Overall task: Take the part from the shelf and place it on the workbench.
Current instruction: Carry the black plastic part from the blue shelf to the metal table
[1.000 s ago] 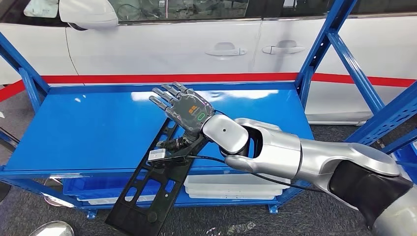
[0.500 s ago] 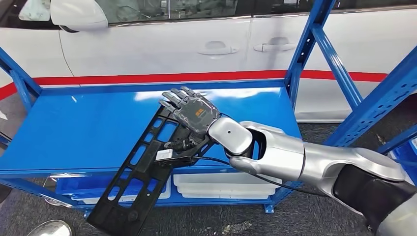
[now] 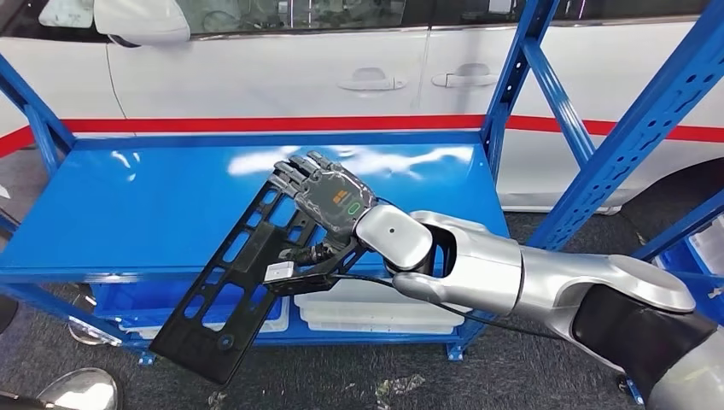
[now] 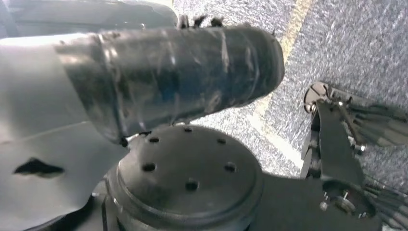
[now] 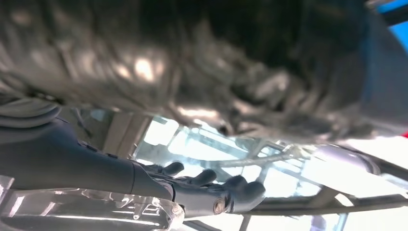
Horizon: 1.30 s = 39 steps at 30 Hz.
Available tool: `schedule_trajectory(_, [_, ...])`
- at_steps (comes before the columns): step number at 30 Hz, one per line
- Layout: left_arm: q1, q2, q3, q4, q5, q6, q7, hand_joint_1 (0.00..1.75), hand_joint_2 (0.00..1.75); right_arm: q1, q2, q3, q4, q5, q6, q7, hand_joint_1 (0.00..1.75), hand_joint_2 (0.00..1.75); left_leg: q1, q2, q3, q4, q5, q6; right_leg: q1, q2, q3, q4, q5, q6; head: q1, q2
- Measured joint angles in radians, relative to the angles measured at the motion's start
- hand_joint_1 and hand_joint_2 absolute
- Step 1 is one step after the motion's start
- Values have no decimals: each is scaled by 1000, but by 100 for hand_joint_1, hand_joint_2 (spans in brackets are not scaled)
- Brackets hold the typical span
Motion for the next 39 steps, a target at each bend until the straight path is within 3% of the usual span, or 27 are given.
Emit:
schedule_trajectory(1, [0, 0, 0, 0, 0, 0, 1, 0, 0, 0, 0, 0, 0, 0, 0, 0, 0, 0, 3, 2, -3, -8, 15, 3, 0, 0, -4, 4, -11, 5, 0, 0])
schedule_trajectory(2, [0, -1, 0, 0, 0, 0, 2, 0, 0, 0, 0, 0, 0, 0, 0, -1, 0, 0, 6, 4, -9, -17, 31, 8, 0, 1, -12, 24, -42, 9, 1, 0])
schedule_trajectory(5, [2, 0, 0, 1, 0, 1, 2, 0, 0, 1, -1, 0, 2, 0, 0, -2, 0, 0, 8, 10, -47, -22, 69, 16, -3, 0, -50, 187, -185, 19, 6, 0])
schedule_trajectory(6, [2, 0, 0, 1, 0, 2, 2, 0, 0, 3, -1, 1, 2, 0, 0, -3, 0, 0, 8, 11, -63, -20, 79, 16, -4, 0, -53, 236, -205, 22, 6, 0])
schedule_trajectory(7, [2, 0, 0, 1, -1, 2, 2, 0, 0, 4, -1, 2, 3, 0, 0, -5, 0, 0, 8, 11, -79, -18, 89, 15, -4, 0, -42, 258, -201, 24, 6, 0])
schedule_trajectory(8, [2, 0, 0, 1, -1, 2, 2, 0, 0, 5, -1, 3, 3, 0, 0, -7, 0, 0, 8, 10, -94, -15, 97, 13, -5, 0, -15, 246, -181, 25, 6, 0])
schedule_trajectory(10, [1, -1, 0, 1, -2, 3, 2, 0, 0, 4, -1, 4, 4, 1, 0, -10, 0, 0, 8, 10, -121, -5, 110, 7, -4, -1, 81, 139, -146, 22, 6, 0])
schedule_trajectory(12, [2, -2, 0, 1, -2, 6, 1, 0, 0, 4, 0, 4, 4, 2, 1, -13, 0, 0, 7, 9, -136, 5, 119, -2, 1, -2, 164, 19, -157, 11, 6, 0])
schedule_trajectory(13, [2, -2, 0, 1, -2, 8, 1, 0, 0, 4, 1, 5, 4, 2, 2, -15, 0, 0, 6, 9, -138, 7, 124, -8, 4, -2, 181, -13, -168, 4, 6, 0])
schedule_trajectory(16, [3, -1, 0, 2, -2, 14, 1, 0, 0, 5, 1, 9, 5, 2, 8, -22, 0, 0, 9, 8, -143, 9, 131, -28, 3, -5, 177, -32, -152, -20, 7, 0])
schedule_trajectory(18, [3, 0, 0, 2, -5, 17, 2, 0, 0, 6, 3, 11, 5, 2, 10, -27, 0, 0, 13, 5, -167, 66, 77, -41, -3, -7, 170, -40, -133, -34, 2, 0])
schedule_trajectory(20, [4, -1, 0, 2, -6, 18, 3, 0, 0, 10, 5, 14, 6, 2, 12, -31, 0, 0, 18, 3, -209, 186, -3, -53, -4, -6, 156, -40, -120, -38, -2, 0])
schedule_trajectory(21, [4, -1, 0, 2, -6, 18, 4, 0, 0, 13, 6, 16, 7, 2, 13, -33, 0, 0, 21, 3, -224, 238, -25, -57, -4, -6, 148, -39, -115, -37, -2, 0])
schedule_trajectory(22, [4, -1, 0, 2, -7, 18, 4, 0, 0, 17, 6, 19, 8, 2, 14, -36, 0, 0, 24, 3, -223, 259, -27, -61, -4, -6, 141, -38, -111, -35, -2, 0])
schedule_trajectory(23, [4, -2, 0, 2, -8, 18, 5, 0, 0, 21, 7, 21, 9, 1, 16, -41, 0, 0, 25, 3, -204, 245, -12, -63, -5, -6, 136, -35, -109, -33, -2, 0])
schedule_trajectory(25, [4, -2, 0, 2, -9, 18, 6, 0, 0, 24, 8, 25, 11, 0, 18, -49, 0, 0, 28, 3, -122, 125, 32, -63, -8, -6, 127, -27, -107, -29, -2, 0])
schedule_trajectory(27, [4, -2, 0, 2, -10, 19, 7, 0, 0, 24, 10, 27, 13, 0, 22, -53, 0, 0, 22, 0, -59, 24, 52, -55, -9, -6, 120, -21, -106, -20, -2, 0])
schedule_trajectory(29, [4, -3, 0, 2, -12, 20, 8, 0, 0, 24, 10, 30, 15, 0, 28, -55, 0, 0, 18, -3, -48, 2, 51, -44, -6, -6, 115, -18, -106, -12, -1, 0])
schedule_trajectory(33, [5, -6, 0, 3, -15, 20, 9, 0, 0, 24, 11, 35, 20, 2, 33, -56, 0, 0, 18, -4, -52, -4, 52, -37, -2, -5, 115, -21, -101, -36, 4, 0])
schedule_trajectory(39, [6, -7, 0, 3, -16, 20, 11, 0, 0, 23, 14, 40, 26, 5, 45, -63, 0, 0, 13, -4, -54, 0, 52, -24, -4, -6, 123, -38, -92, -14, 4, 0])
